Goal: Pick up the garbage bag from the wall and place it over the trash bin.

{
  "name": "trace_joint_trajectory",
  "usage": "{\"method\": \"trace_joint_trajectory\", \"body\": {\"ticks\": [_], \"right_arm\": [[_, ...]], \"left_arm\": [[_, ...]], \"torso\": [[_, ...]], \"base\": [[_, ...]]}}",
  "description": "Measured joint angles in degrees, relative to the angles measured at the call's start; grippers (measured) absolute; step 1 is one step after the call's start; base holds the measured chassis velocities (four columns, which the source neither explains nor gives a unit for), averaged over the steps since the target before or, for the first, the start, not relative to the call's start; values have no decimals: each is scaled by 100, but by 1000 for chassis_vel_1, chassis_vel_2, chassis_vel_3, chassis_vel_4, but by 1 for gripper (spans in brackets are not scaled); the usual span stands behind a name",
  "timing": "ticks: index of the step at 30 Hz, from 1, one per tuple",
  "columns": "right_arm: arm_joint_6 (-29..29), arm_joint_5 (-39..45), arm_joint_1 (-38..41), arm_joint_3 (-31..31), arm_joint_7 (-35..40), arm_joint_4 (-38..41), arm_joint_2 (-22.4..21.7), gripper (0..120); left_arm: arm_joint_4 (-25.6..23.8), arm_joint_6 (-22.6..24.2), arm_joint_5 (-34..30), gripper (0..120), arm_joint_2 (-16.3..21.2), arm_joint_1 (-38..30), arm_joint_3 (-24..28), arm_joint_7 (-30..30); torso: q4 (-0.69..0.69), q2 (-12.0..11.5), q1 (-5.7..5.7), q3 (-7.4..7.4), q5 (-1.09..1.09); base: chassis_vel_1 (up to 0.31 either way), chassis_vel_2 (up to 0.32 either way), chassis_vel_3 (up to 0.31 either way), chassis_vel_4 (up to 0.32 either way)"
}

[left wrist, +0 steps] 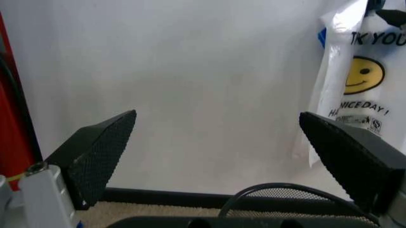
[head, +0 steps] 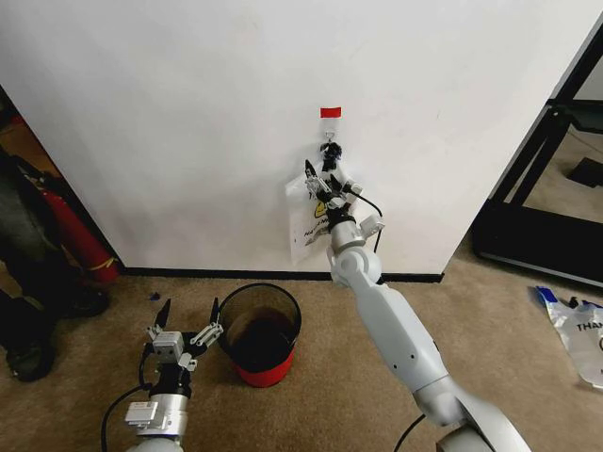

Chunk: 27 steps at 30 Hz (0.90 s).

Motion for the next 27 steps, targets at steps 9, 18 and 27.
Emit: {"method": "trace_joint_trajectory", "body": {"ticks": [9,18,27], "right_arm": [[-86,51,20,-9,78,-108,-26,100],[-100,78,174,-11,124,-227,-28,100],[-101,117,356,-169,52,-287,-67,100]], "left_arm": [[3,-2,-1,100,2,-2,-4,-1],[-7,-3,-1,100,6,1,-3,-2],[-34,-3,-1,100,-17,10,-5,-4]], "torso": [[0,0,0,0,2],[0,1,0,0,2],[0,1,0,0,0]], "base": [[0,0,0,0],[0,0,0,0],[0,0,0,0]]}}
